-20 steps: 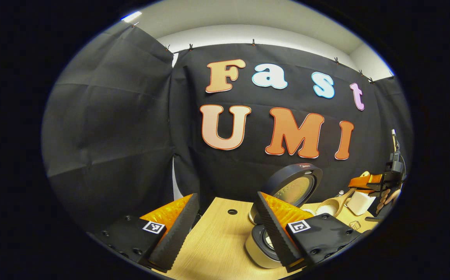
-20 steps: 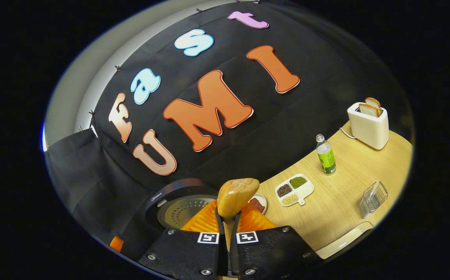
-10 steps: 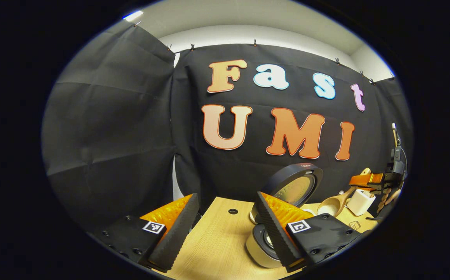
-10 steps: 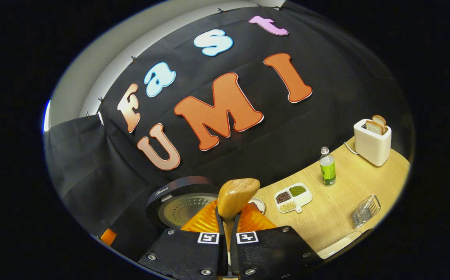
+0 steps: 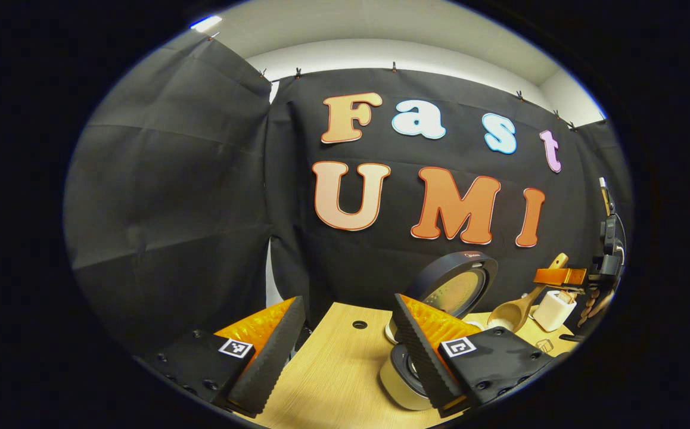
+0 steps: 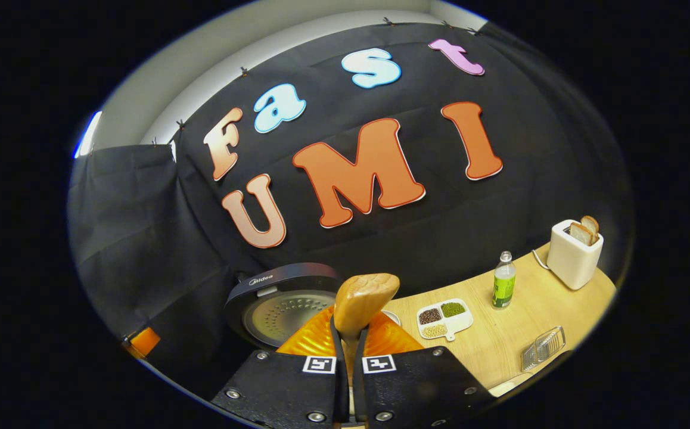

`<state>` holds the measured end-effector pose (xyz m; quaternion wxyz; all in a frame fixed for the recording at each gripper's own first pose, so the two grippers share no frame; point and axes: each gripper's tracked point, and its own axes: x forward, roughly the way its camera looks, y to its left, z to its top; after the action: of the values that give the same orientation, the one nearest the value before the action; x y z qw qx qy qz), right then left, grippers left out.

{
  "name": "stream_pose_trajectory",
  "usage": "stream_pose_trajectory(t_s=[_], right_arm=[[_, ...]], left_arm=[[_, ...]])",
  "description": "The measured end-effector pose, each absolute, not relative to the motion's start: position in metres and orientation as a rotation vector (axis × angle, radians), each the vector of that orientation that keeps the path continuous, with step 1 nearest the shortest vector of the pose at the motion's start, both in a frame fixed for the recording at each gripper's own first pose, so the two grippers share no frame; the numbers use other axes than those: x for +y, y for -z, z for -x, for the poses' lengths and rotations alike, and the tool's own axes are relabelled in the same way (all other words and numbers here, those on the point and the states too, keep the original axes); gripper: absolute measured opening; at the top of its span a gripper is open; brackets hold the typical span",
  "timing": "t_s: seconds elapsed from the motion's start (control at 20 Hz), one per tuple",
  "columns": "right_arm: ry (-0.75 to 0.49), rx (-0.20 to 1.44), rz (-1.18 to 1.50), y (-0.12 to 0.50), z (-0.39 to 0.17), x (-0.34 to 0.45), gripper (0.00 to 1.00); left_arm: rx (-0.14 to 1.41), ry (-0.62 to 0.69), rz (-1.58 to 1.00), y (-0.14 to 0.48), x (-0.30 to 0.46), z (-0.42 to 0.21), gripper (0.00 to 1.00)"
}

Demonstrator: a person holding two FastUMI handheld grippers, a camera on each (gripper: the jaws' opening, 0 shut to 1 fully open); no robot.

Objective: Close the left gripper, press the button to open the rice cooker; take a wooden spoon from the chopstick holder with the right hand, scoop a spoonful of rice and pour it into the rice cooker, then put the wooden spoon back into the chopstick holder.

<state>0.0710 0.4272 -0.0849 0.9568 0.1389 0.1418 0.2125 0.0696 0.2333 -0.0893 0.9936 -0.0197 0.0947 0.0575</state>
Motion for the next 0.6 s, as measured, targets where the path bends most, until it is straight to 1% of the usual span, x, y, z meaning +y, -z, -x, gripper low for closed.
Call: stream_pose_trajectory(t_s=[0.6], right_arm=[[-0.507,0.212,-0.092,0.073,-0.060,0.452,0.02]], left_arm=[[0.193,-0.102,0.039,0.091,0.235,-0.078,0.96]])
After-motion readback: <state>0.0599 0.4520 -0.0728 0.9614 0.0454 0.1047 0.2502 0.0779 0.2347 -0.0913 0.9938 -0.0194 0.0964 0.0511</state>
